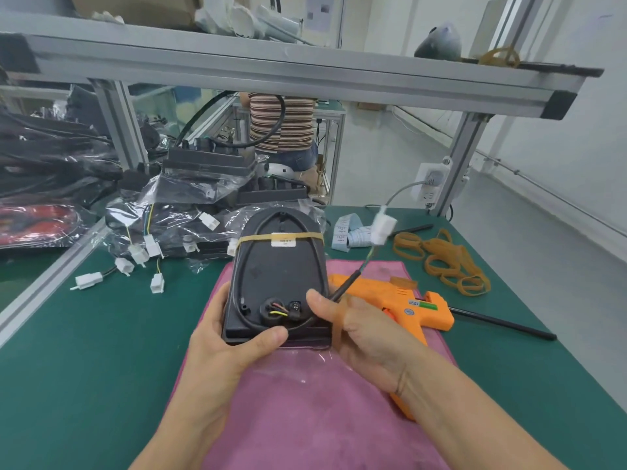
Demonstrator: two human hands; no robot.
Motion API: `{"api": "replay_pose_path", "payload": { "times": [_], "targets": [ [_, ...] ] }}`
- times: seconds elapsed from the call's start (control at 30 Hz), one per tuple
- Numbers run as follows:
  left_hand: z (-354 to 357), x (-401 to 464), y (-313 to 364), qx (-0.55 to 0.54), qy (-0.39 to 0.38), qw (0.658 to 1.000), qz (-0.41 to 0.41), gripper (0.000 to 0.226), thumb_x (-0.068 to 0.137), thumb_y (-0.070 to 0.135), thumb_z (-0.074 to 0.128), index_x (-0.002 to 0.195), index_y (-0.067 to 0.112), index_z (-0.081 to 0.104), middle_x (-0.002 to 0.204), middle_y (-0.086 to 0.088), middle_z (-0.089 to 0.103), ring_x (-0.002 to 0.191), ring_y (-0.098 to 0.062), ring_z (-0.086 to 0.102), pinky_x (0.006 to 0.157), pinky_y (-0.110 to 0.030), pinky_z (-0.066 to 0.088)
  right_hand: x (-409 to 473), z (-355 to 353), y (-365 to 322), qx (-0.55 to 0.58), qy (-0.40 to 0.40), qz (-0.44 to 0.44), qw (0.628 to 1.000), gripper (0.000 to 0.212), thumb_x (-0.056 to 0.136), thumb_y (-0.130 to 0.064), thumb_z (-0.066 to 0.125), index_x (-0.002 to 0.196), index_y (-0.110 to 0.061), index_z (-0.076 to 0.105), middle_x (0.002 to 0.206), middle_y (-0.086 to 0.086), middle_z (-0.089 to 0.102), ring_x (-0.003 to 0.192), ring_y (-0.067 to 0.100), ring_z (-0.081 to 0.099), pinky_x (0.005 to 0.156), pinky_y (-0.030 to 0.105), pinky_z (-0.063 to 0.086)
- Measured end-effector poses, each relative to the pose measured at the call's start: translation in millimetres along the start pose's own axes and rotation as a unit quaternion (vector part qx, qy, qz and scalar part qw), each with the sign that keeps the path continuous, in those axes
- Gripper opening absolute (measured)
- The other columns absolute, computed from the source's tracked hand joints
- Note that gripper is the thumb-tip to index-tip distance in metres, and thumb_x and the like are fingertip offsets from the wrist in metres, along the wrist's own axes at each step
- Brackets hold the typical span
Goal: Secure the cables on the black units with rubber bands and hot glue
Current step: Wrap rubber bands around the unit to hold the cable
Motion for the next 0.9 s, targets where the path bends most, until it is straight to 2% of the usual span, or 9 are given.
{"api": "replay_pose_path", "payload": {
  "times": [0.07,0.17,0.23,0.33,0.43,0.53,0.6,0.73,0.9],
  "targets": [
    [-2.9,0.1,-1.4,-0.006,0.003,1.000,-0.015,0.085,0.044,0.009,0.085,0.122,0.030,0.059,0.106,0.001,0.074,0.094,-0.016,0.072,0.072,-0.024,0.058,-0.3,-3.2,1.5,-0.035,0.033,0.011,0.999,0.066,0.076,-0.042,0.067,0.123,0.004,0.059,0.115,0.018,0.069,0.110,0.031,0.065,0.099,0.043,0.050],
    [-6.6,1.7,-4.7,-0.022,0.006,0.999,-0.046,0.105,0.031,0.021,0.088,0.130,0.025,0.052,0.112,0.005,0.071,0.102,-0.018,0.068,0.085,-0.034,0.053,-1.5,-6.8,-5.9,-0.179,0.092,-0.006,0.980,0.080,0.063,-0.062,0.065,0.111,0.002,0.066,0.107,0.016,0.072,0.106,0.030,0.067,0.102,0.048,0.047],
    [-6.0,1.6,-7.9,-0.031,0.005,0.998,-0.061,0.104,0.029,0.023,0.086,0.127,0.022,0.051,0.107,0.006,0.072,0.098,-0.015,0.069,0.082,-0.033,0.051,-2.5,-5.9,-13.0,-0.242,0.118,-0.022,0.963,0.094,0.058,-0.073,0.062,0.110,0.004,0.065,0.107,0.019,0.070,0.107,0.031,0.065,0.102,0.047,0.046],
    [-1.4,-1.1,-14.4,-0.072,-0.012,0.993,-0.095,0.088,0.043,0.005,0.083,0.126,0.017,0.054,0.110,-0.007,0.072,0.093,-0.026,0.071,0.073,-0.040,0.057,-4.6,-2.4,-16.2,-0.288,0.112,-0.022,0.951,0.112,0.056,-0.081,0.056,0.117,0.012,0.054,0.116,0.030,0.060,0.112,0.040,0.057,0.103,0.049,0.044],
    [1.3,-3.0,-21.2,-0.128,-0.029,0.983,-0.130,0.073,0.051,-0.005,0.076,0.120,0.009,0.060,0.108,-0.016,0.072,0.085,-0.033,0.073,0.055,-0.040,0.059,-6.9,-4.1,-14.0,-0.271,0.091,-0.023,0.958,0.089,0.073,-0.067,0.056,0.119,0.009,0.057,0.119,0.021,0.065,0.115,0.032,0.060,0.107,0.045,0.041],
    [-1.5,-1.1,-25.0,-0.159,-0.024,0.977,-0.142,0.056,0.064,0.003,0.065,0.120,0.003,0.060,0.112,-0.020,0.070,0.093,-0.034,0.071,0.063,-0.043,0.061,-11.3,-3.8,-12.3,-0.210,0.047,-0.039,0.976,0.043,0.092,-0.031,0.059,0.132,-0.017,0.052,0.123,-0.005,0.067,0.118,0.007,0.059,0.107,0.028,0.043],
    [-2.3,-0.3,-24.3,-0.154,-0.025,0.979,-0.134,0.056,0.066,0.003,0.065,0.122,0.005,0.060,0.114,-0.020,0.069,0.095,-0.036,0.070,0.062,-0.044,0.061,-13.2,-4.6,-11.6,-0.164,0.053,-0.066,0.983,0.049,0.092,-0.019,0.061,0.135,-0.035,0.045,0.122,-0.013,0.067,0.117,0.000,0.058,0.102,0.021,0.045],
    [1.0,0.3,-19.2,-0.147,-0.020,0.982,-0.119,0.058,0.062,0.003,0.068,0.119,0.010,0.062,0.109,-0.015,0.071,0.080,-0.023,0.072,0.053,-0.032,0.057,-12.3,-8.2,-9.4,-0.132,0.126,-0.128,0.975,0.054,0.070,-0.037,0.070,0.123,-0.032,0.062,0.125,0.000,0.066,0.122,0.015,0.057,0.109,0.043,0.041],
    [2.6,4.1,-17.0,-0.108,-0.007,0.989,-0.103,0.080,0.050,-0.005,0.079,0.123,0.019,0.058,0.109,-0.008,0.072,0.086,-0.026,0.071,0.058,-0.039,0.060,-15.9,-8.8,-7.5,-0.100,0.172,-0.175,0.964,0.035,0.065,-0.037,0.072,0.096,-0.020,0.074,0.101,0.008,0.074,0.101,0.026,0.069,0.099,0.046,0.050]
  ]
}}
Point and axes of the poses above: each hand's wrist, its own x-axis towards the middle knuckle, its own z-axis out of the palm, y = z × x, the point moved 4 cm from there along x, towards the middle knuckle
